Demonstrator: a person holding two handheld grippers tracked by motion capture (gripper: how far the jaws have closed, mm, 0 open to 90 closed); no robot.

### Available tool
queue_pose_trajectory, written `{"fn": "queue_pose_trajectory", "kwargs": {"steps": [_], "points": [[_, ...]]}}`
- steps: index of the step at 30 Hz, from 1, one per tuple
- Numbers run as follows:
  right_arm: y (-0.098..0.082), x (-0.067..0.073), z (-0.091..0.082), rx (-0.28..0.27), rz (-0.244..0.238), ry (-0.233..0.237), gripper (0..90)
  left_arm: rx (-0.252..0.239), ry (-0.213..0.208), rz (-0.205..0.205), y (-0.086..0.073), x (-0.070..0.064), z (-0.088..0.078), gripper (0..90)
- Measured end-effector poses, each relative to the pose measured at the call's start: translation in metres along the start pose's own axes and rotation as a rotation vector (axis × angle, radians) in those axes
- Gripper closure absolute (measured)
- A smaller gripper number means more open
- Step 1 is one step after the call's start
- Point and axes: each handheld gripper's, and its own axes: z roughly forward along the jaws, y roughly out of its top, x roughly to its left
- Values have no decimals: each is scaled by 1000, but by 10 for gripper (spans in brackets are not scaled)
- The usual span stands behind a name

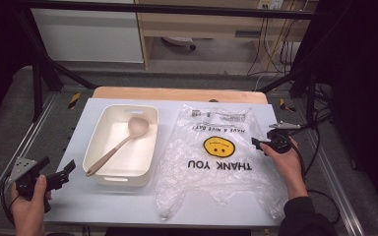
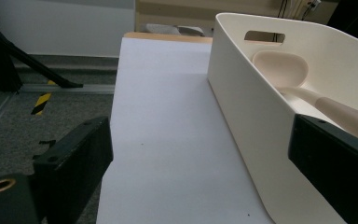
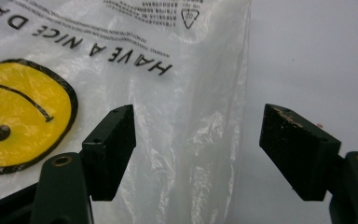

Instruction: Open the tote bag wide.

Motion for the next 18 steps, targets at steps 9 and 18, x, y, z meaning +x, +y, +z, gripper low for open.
{"fn": "queue_pose_trajectory", "kwargs": {"steps": [9,18], "points": [[-12,-1,13,59,-20,1,461,19,-12,10,-1,-2,3,60],[-17,-5,10,56,1,49,872,20,-13,12,-1,-3,3,60]]}}
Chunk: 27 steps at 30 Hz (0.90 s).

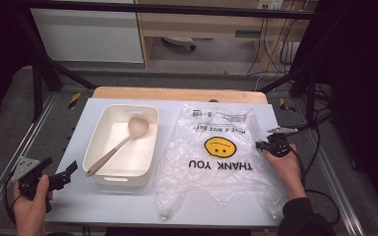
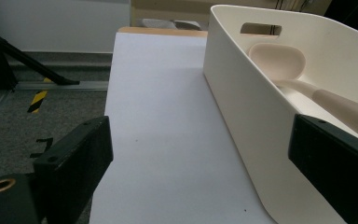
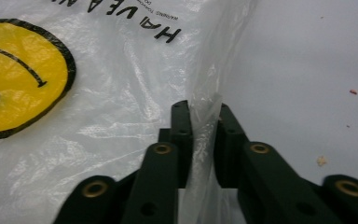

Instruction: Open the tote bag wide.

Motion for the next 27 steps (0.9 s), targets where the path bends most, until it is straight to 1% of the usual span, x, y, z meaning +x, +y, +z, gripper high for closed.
{"fn": "queue_pose_trajectory", "kwargs": {"steps": [1,3,5,6,10,11,14,16,17,18,23,24,26,27], "points": [[0,0,0,0,11,8,893,-1,0,1,0,0,0,60],[-1,-1,0,-6,31,17,900,-1,-2,5,0,-1,-1,60],[-2,-2,0,-15,53,17,900,-1,-4,8,1,-1,0,60],[-2,-3,1,-19,55,14,900,-1,-8,9,1,-2,0,59],[-2,-5,1,-25,71,-13,900,1,-8,13,1,-2,0,59],[-2,-6,1,-31,72,-21,900,1,-8,13,1,-2,0,59],[-2,-9,-2,-43,95,-41,900,2,-8,9,1,-1,0,60],[-2,-12,-4,-56,104,-63,900,-1,-7,11,1,-2,0,60],[-2,-14,-5,-61,120,-71,900,-1,-7,11,1,-2,0,59],[-2,-16,-6,-68,125,-79,900,3,-7,16,1,-2,0,59],[-4,-25,-9,-83,178,-127,900,5,-6,16,0,-2,1,59],[-5,-27,-10,-84,189,-133,900,4,-6,15,0,-3,1,60],[-6,-28,-11,-84,193,-138,900,3,-7,15,1,-3,1,59],[-8,-29,-12,-88,207,-142,900,3,-7,15,1,-3,1,59]]}}
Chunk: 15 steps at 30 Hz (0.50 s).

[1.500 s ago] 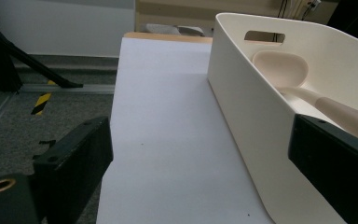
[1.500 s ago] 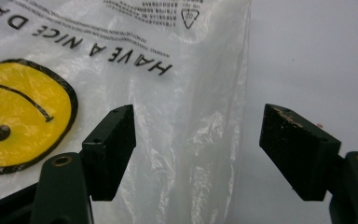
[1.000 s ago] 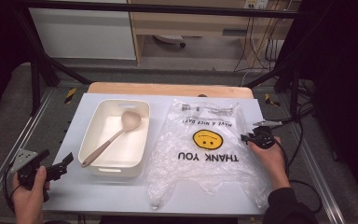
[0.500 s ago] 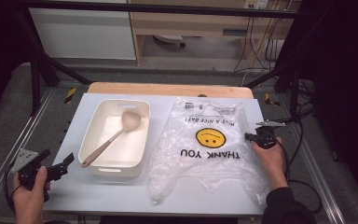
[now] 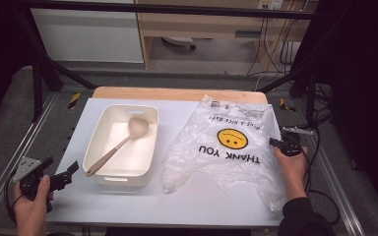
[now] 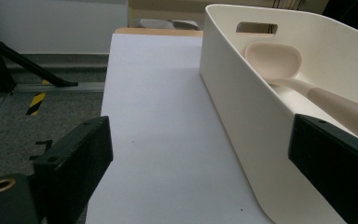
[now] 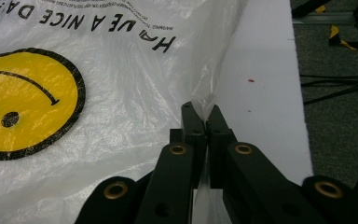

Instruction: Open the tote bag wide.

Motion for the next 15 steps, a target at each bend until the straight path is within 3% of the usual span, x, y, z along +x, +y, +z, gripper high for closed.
{"fn": "queue_pose_trajectory", "kwargs": {"steps": [10,15], "points": [[-1,-8,-2,-21,38,-27,900,-1,-3,6,0,-1,0,59],[-1,-4,1,-22,52,-10,900,-2,-5,11,1,-2,0,59]]}}
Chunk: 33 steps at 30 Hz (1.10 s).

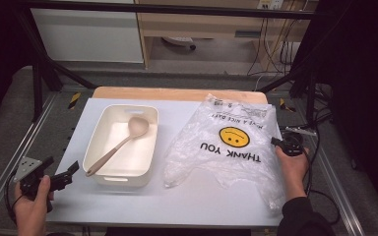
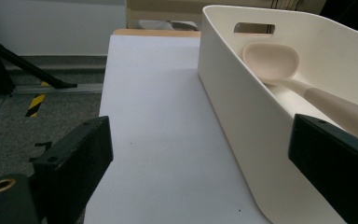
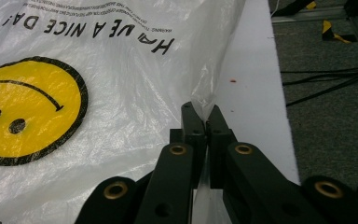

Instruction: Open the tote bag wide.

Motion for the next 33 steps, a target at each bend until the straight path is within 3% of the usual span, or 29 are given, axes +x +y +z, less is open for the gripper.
{"fn": "queue_pose_trajectory", "kwargs": {"steps": [3,8,13,15,17,24,25,29,33], "points": [[0,5,0,-6,-26,26,856,1,-1,2,0,0,0,59],[2,17,-7,-20,-95,7,597,-2,-8,4,1,-2,0,59],[6,24,-19,-35,-123,-13,357,-1,-11,10,1,-3,0,59],[6,26,-22,-38,-131,-18,326,-1,-10,13,1,-3,0,58],[7,29,-30,-40,-150,-25,228,-3,-12,17,1,-4,0,58],[10,41,-49,-93,-182,-9,124,-3,-3,14,1,-3,1,58],[11,48,-54,-102,-189,2,104,-4,-3,12,1,-3,1,58],[10,59,-60,-89,-210,12,80,-9,-3,17,2,-3,-1,58],[6,80,-69,-82,-250,45,73,-16,-1,11,3,-2,-1,58]]}}
